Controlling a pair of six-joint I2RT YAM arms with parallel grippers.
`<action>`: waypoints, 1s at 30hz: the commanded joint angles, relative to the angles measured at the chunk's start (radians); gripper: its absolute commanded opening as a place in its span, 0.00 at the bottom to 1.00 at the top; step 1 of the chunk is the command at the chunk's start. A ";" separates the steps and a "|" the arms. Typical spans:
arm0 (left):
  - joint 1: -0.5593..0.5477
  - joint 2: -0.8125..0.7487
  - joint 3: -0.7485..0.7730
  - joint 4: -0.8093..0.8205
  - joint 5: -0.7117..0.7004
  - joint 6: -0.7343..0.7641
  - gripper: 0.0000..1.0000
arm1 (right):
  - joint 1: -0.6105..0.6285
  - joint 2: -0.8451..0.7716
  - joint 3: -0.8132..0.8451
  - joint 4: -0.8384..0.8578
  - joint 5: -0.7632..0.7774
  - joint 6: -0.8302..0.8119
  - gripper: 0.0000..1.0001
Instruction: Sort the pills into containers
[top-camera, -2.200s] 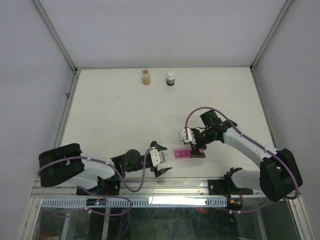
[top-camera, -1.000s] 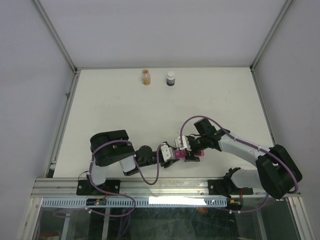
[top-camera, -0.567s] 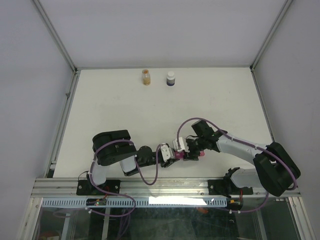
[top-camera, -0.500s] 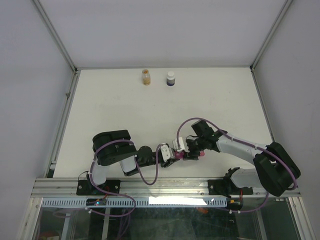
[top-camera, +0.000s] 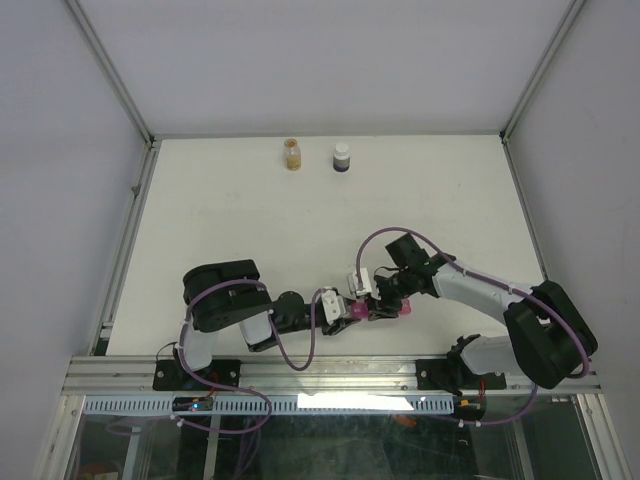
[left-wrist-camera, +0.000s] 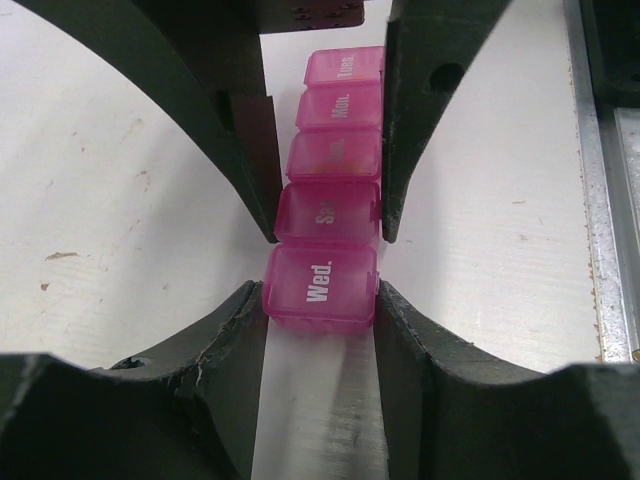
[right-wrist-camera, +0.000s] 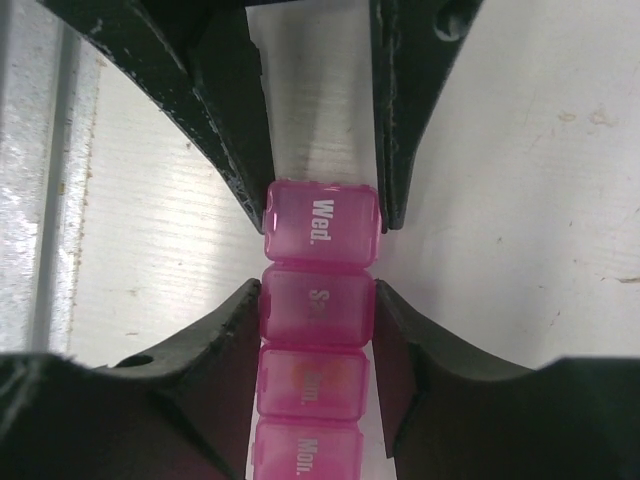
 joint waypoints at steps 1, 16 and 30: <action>0.009 -0.041 -0.008 0.010 0.054 0.017 0.00 | -0.062 0.024 0.084 -0.107 -0.138 -0.021 0.34; 0.021 -0.056 0.008 -0.046 0.096 0.014 0.00 | -0.117 -0.004 0.110 0.030 0.019 0.206 0.65; 0.025 -0.053 0.010 -0.046 0.089 0.009 0.00 | -0.149 -0.002 0.150 0.080 0.051 0.383 0.62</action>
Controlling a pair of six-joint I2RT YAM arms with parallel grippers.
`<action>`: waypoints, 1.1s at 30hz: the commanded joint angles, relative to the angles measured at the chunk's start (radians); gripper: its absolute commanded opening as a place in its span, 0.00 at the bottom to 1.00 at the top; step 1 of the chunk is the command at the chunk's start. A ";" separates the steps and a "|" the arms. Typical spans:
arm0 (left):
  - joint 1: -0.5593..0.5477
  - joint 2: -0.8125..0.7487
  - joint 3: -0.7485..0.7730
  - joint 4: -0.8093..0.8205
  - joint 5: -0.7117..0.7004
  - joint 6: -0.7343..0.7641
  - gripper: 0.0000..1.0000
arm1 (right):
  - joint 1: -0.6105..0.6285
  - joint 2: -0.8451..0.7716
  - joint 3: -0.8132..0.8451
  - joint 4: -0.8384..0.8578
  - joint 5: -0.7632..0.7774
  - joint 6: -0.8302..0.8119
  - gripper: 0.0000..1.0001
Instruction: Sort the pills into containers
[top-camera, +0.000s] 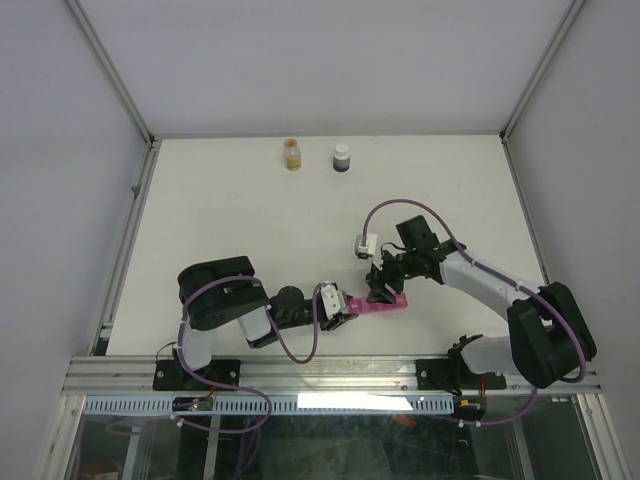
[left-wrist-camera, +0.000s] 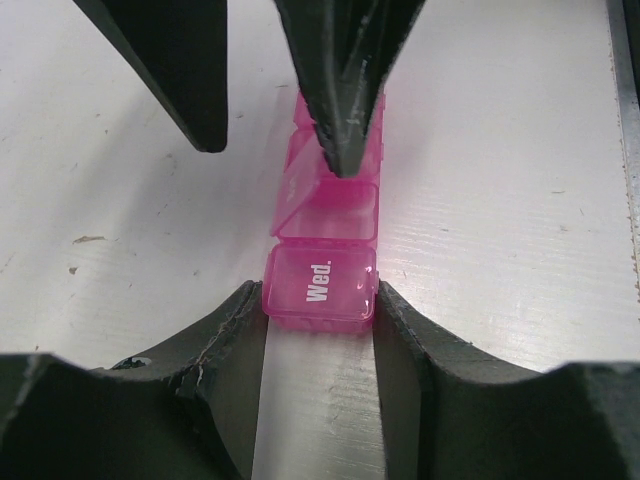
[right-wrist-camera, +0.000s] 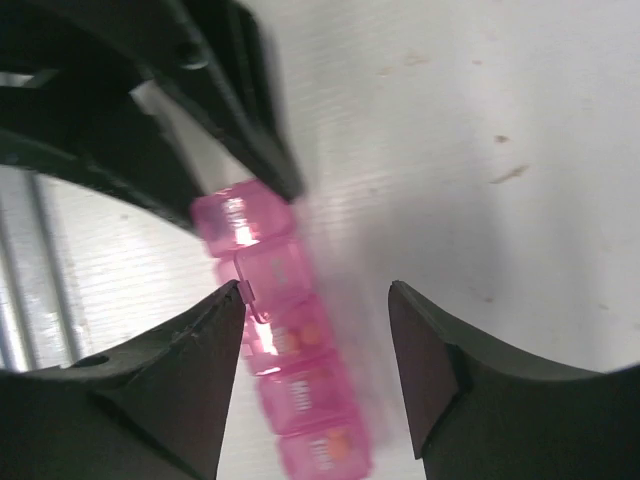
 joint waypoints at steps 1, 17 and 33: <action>-0.013 -0.024 0.001 0.022 0.069 0.000 0.00 | -0.017 -0.013 0.051 0.093 0.049 0.030 0.61; -0.008 -0.019 0.014 0.012 0.047 -0.012 0.00 | 0.047 0.139 0.077 0.144 0.217 0.104 0.41; 0.077 -0.082 0.056 -0.072 -0.023 -0.114 0.64 | -0.128 -0.031 0.333 -0.168 -0.105 0.117 0.73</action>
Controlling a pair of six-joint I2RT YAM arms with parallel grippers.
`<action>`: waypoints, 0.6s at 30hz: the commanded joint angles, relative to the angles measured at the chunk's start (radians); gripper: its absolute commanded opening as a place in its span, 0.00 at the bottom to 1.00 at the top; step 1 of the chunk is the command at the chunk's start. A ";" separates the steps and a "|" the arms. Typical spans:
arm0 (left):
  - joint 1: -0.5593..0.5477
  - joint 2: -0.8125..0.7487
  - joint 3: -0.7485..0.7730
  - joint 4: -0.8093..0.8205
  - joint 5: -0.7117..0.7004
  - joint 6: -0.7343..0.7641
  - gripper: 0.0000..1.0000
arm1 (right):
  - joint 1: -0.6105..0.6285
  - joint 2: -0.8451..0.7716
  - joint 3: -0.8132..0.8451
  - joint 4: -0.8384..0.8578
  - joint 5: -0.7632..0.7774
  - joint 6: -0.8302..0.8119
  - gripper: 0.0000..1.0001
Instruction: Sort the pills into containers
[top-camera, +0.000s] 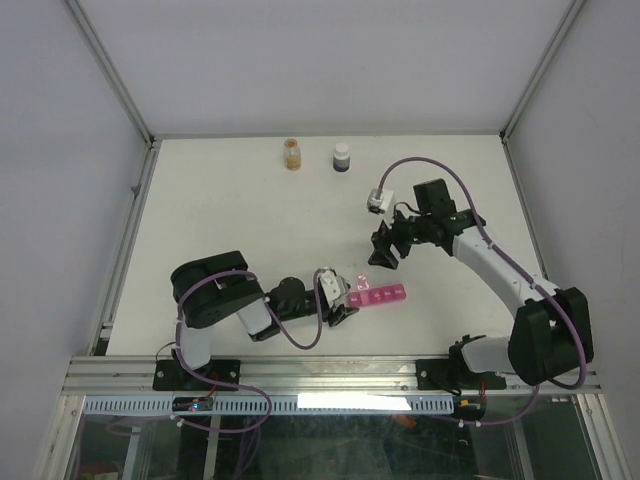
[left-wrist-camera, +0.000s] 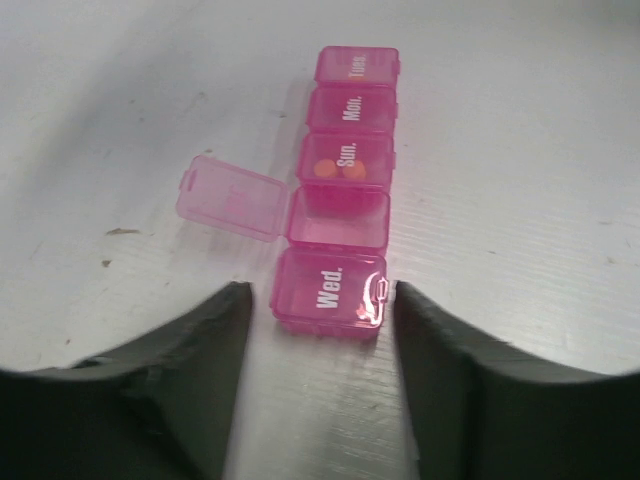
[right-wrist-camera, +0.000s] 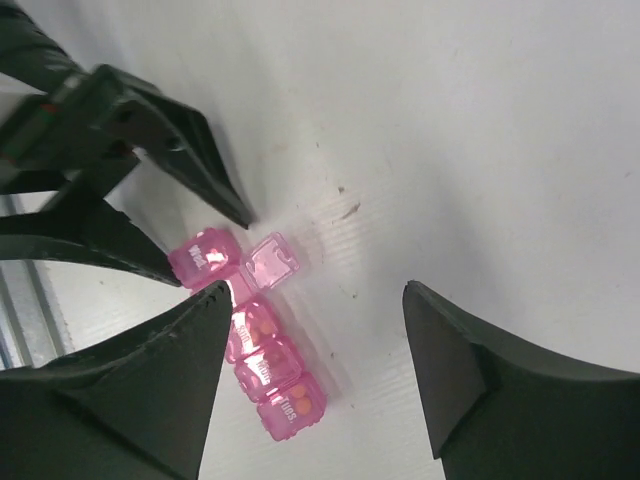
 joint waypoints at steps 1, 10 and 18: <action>0.038 -0.083 0.016 -0.006 -0.021 -0.076 0.73 | -0.013 -0.074 0.097 -0.079 -0.130 0.048 0.73; 0.061 -0.331 0.018 -0.271 -0.026 -0.163 0.99 | -0.080 -0.103 0.119 -0.027 -0.292 0.185 0.75; 0.253 -0.528 0.186 -0.698 0.015 -0.392 0.99 | -0.238 -0.179 0.020 0.084 -0.416 0.276 0.76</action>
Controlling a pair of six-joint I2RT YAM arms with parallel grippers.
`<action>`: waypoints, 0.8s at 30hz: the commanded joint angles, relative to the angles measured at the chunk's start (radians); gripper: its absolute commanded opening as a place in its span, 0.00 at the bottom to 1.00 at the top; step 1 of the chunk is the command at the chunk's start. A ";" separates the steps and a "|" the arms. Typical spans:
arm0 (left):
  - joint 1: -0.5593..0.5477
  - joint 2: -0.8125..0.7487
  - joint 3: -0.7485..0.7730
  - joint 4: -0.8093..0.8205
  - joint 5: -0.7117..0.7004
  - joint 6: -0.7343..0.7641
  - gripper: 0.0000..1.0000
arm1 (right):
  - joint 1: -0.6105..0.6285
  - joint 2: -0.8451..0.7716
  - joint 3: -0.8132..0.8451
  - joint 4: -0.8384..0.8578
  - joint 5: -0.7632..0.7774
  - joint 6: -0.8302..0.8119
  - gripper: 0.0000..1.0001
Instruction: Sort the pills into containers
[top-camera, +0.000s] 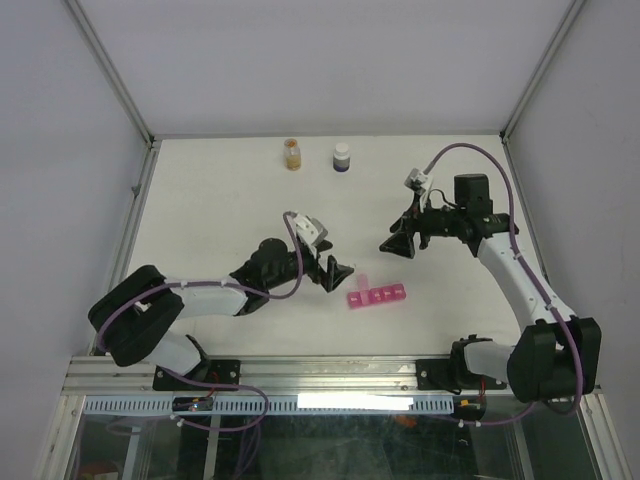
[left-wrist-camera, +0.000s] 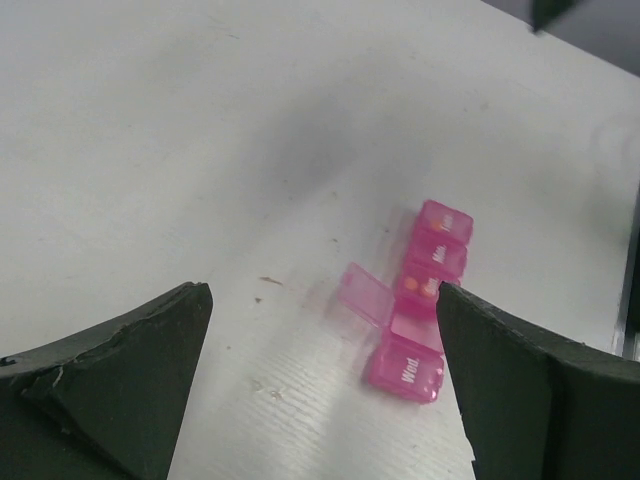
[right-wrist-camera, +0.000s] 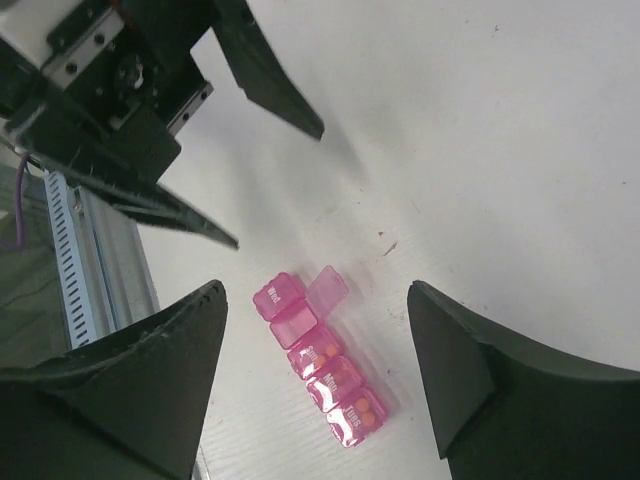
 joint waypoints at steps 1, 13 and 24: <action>0.115 -0.084 0.132 -0.241 0.052 -0.169 0.99 | -0.039 -0.062 -0.017 0.080 -0.096 0.067 0.76; 0.607 0.307 0.748 -0.724 0.163 -0.534 0.99 | -0.053 -0.080 -0.017 0.077 -0.047 0.075 0.76; 0.603 0.731 1.456 -1.199 -0.317 -0.310 0.99 | -0.056 -0.068 -0.019 0.086 -0.047 0.084 0.76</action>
